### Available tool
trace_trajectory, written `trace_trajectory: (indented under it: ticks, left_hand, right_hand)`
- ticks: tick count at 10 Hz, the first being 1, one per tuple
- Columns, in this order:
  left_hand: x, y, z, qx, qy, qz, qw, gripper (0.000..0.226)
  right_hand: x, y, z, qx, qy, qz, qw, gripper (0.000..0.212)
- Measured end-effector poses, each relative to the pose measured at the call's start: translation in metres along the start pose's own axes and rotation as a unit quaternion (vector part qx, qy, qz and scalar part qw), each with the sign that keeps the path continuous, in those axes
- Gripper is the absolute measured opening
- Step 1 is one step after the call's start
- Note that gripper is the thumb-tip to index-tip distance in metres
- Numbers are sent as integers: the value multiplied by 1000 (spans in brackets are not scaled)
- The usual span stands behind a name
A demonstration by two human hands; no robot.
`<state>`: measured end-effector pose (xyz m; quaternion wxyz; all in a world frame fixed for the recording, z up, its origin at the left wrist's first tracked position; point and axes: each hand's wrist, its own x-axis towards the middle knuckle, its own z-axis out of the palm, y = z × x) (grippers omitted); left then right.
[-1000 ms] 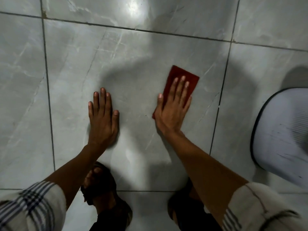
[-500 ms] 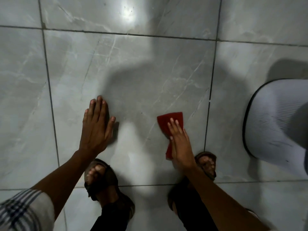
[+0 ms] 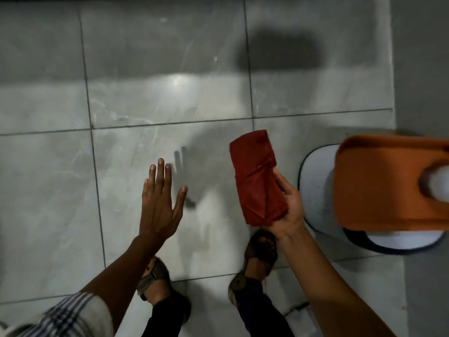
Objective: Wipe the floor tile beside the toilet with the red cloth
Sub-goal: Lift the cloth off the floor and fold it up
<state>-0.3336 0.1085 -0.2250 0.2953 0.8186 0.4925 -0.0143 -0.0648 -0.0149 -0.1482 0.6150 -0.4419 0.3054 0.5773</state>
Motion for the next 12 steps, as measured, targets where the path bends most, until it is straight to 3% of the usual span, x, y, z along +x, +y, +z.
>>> trace_trajectory:
  ticks: [2,3,4,5,6,7,8,9,10,12]
  left_hand:
    - [12,112,-38,-32,13,41,999,80]
    - [12,170,-38,-55,0,65,996,82]
    - [10,231,-20,-70,-22,93,993,86]
    - [4,290,13,-68,-97,136,984,93]
    - [3,342,55,-41,-155,177,971,95]
    - [5,379,95,4,-189,187,964,93]
    - [7,384,114,79,-211,162,961,91]
    - [8,374,116,176,-223,182,941,88]
    - [11,370,102,200,-222,214,930,82]
    - [7,364,30,157,-152,165,962,76]
  right_hand:
    - [-107,-77,-16,90,-24,-132,987,41]
    - [-158,-123,-43,54,-20,-217,975,37]
    - [-191,-174,-71,-8,53,-305,951,29]
    - [-177,-210,-99,-238,171,-408,865,34]
    - [-117,-218,-135,-570,236,-370,695,52]
    - [-64,-206,-173,-787,169,-287,519,73]
    - [-42,-194,-203,-846,156,-298,413,77]
    - [-39,-199,-209,-844,147,-307,413,77]
    - [-46,-206,-203,-842,132,-295,431,78]
    - [-99,-198,-147,-769,149,-308,540,80]
